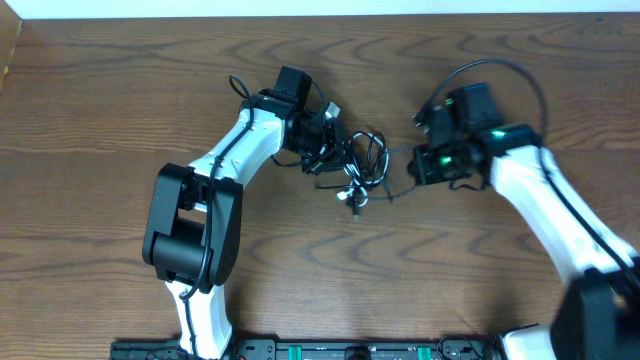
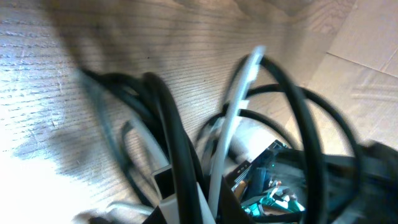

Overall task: Untangle cables
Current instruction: 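Pull the black cable right with the right gripper, left gripper moving left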

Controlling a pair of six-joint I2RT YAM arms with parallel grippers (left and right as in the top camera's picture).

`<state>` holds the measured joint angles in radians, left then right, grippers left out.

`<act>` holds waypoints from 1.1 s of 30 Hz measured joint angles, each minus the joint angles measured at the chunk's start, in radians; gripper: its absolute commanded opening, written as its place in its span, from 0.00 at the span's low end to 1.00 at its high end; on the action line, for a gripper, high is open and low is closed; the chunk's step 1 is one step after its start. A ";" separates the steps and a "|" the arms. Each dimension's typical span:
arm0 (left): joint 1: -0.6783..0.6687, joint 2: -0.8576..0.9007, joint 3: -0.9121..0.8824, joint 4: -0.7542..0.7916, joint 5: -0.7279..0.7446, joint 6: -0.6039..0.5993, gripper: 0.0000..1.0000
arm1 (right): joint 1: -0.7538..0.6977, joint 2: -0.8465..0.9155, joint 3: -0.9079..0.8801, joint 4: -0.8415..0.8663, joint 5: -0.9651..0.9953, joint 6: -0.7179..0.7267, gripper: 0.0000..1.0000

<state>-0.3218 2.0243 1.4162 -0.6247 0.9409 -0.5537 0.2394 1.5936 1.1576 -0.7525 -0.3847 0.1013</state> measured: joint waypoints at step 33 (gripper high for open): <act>-0.005 0.000 0.000 -0.063 -0.010 -0.015 0.08 | -0.313 -0.311 -0.007 -0.011 0.150 0.230 0.01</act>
<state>-0.3264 2.0243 1.4162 -0.6880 0.9314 -0.5690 -0.0738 1.2827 1.1507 -0.7635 -0.2348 0.3309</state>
